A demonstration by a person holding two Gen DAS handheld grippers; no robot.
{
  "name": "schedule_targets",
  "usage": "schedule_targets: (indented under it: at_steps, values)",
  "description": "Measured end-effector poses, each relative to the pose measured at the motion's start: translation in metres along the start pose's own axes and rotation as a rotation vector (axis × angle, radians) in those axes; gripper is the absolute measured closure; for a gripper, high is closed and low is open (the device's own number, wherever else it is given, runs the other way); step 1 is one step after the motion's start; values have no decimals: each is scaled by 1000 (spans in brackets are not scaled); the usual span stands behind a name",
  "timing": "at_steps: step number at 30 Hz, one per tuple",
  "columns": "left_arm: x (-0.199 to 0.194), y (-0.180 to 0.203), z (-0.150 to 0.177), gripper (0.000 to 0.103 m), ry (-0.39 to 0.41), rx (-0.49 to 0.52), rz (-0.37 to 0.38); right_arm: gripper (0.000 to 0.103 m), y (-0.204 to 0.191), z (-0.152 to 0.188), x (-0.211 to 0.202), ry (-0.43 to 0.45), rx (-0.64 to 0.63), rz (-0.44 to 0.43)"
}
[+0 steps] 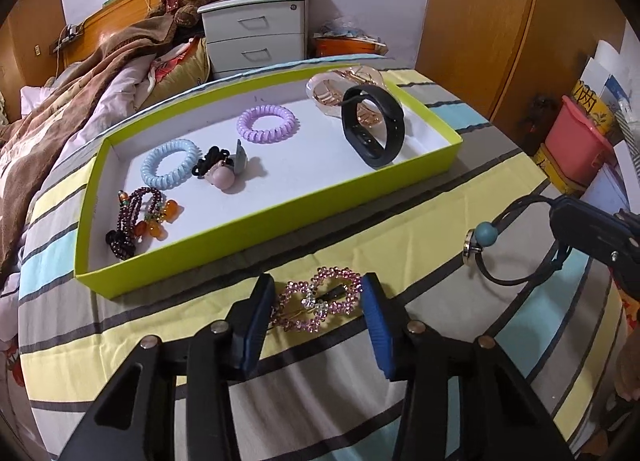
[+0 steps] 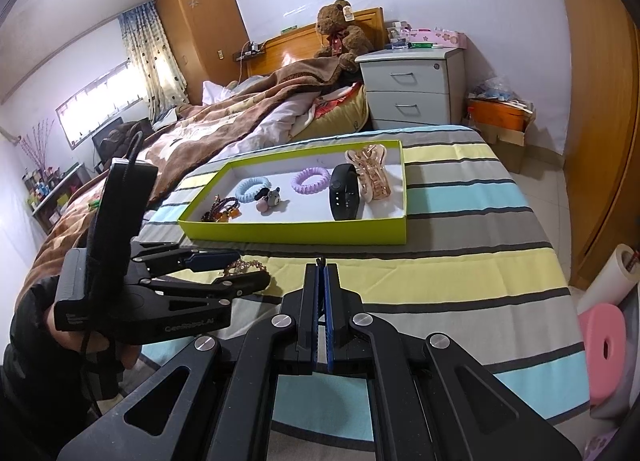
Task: Organize jewelry
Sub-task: 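Grasp the pink rhinestone hair clip with the left tool while the right tool grasps the black beaded hair tie, then lower the rhinestone clip and black hair tie into the green box, open both tools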
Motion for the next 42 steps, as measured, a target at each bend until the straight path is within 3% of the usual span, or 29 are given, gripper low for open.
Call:
schedule_targets:
  at_steps: [13,25,42]
  values:
    - [-30,-4,-11,57,66,-15,-1,101,-10,-22,-5,40,-24,-8]
    - [-63,-30,-43,57,153,-36,-19,101,-34,-55,9,65,-58,-20]
    - [-60,-87,-85,57,185,-125,-16,101,-55,-71,54,12,-84,-33]
Point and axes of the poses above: each gripper's, at about its wrist camera, not at the fingertips, and x roughly the way its jaws point, y to its right, z to its underside, the point moved 8 cm from there along x, roughly the way its jaws point, and after that the axes turned 13 degrees about z, right-handed, at the moved point
